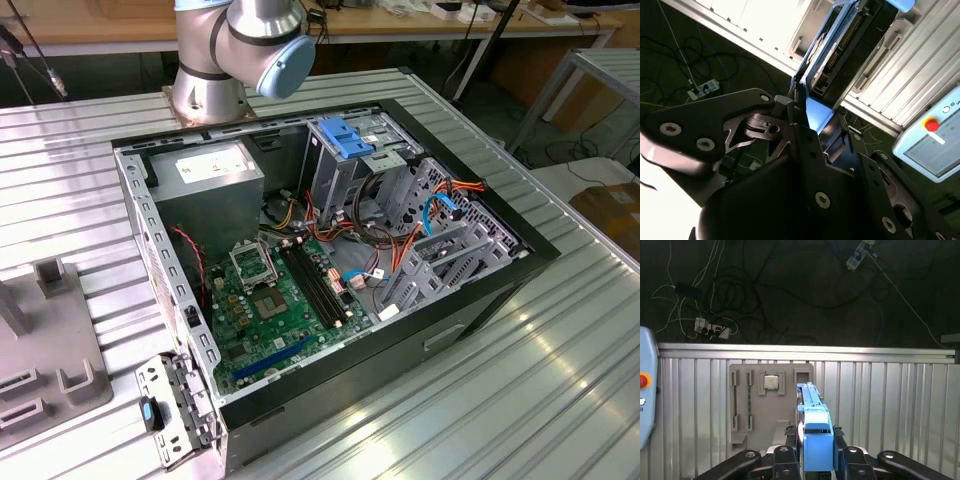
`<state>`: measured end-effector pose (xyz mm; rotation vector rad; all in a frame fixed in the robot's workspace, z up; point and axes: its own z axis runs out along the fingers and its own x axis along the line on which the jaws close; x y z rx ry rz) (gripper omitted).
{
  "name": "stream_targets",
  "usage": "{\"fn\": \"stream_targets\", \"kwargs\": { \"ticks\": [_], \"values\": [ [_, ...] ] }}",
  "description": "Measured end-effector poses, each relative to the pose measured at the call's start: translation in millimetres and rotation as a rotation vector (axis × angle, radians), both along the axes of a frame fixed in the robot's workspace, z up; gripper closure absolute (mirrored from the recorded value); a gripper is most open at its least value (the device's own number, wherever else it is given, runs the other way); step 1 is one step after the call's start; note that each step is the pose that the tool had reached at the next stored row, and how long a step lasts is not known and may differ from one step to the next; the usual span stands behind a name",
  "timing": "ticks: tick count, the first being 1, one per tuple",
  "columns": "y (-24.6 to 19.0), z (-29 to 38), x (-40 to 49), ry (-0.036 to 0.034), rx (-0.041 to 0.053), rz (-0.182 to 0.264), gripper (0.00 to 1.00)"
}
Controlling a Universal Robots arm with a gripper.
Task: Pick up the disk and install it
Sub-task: 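Pick up the disk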
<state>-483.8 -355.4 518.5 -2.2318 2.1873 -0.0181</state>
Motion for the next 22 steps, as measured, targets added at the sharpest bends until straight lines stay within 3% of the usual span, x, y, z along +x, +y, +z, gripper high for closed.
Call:
{"fn": "stream_targets", "kwargs": {
  "ticks": [4,5,7,10,13,16,17,20,22],
  "values": [
    [0.0,0.3,0.7,-0.0007,0.0003,0.000,0.63],
    [0.0,0.5,6.4,-0.0003,0.0001,0.000,0.63],
    [0.0,0.5,36.1,-0.0003,0.0001,0.000,0.63],
    [0.0,0.5,56.6,-0.0002,0.0001,0.000,0.63],
    [0.0,0.5,92.0,-0.0002,0.0001,0.000,0.63],
    [0.0,0.4,121.7,-0.0002,0.0001,0.000,0.63],
    [0.0,0.3,137.7,-0.0002,0.0001,0.000,0.63],
    [0.0,0.1,163.9,-0.0002,0.0001,0.000,0.63],
    [0.0,-0.1,174.3,-0.0002,0.0001,0.000,0.63]
  ]
}}
